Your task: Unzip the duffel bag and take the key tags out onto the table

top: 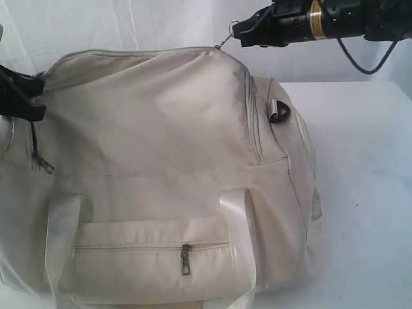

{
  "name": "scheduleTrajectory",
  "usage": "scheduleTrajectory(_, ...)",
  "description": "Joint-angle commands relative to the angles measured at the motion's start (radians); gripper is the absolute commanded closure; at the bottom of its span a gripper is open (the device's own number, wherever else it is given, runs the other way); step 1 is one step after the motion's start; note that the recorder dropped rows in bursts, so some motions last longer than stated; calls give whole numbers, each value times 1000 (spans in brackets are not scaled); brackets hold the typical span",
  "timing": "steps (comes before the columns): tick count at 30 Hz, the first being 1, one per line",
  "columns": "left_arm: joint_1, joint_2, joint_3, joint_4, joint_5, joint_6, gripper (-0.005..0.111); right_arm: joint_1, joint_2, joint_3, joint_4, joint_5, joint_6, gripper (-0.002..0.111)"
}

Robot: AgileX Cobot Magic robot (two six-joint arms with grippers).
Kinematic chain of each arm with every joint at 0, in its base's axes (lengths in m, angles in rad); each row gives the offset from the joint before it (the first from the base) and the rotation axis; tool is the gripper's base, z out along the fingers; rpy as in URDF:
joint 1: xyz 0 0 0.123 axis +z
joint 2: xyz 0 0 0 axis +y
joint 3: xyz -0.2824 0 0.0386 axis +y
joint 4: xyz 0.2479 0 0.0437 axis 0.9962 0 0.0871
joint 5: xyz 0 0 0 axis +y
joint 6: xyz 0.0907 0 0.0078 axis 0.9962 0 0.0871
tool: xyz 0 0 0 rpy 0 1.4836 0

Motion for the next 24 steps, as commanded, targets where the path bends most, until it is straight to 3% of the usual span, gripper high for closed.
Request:
scheduleTrajectory(1, 14, -14, -1, -2, 77, -17, 107, -76, -19, 30, 22, 18, 32, 108)
scheduleTrajectory(8, 14, -14, -1, -2, 83, -17, 107, -172, -19, 109, 22, -281, 29, 108)
scheduleTrajectory(17, 14, -14, -1, -2, 87, -17, 107, -260, -19, 171, 22, -529, -9, 108)
scheduleTrajectory(24, 14, -14, -1, -2, 101, -17, 107, -273, -44, 220, 22, -534, 95, 108)
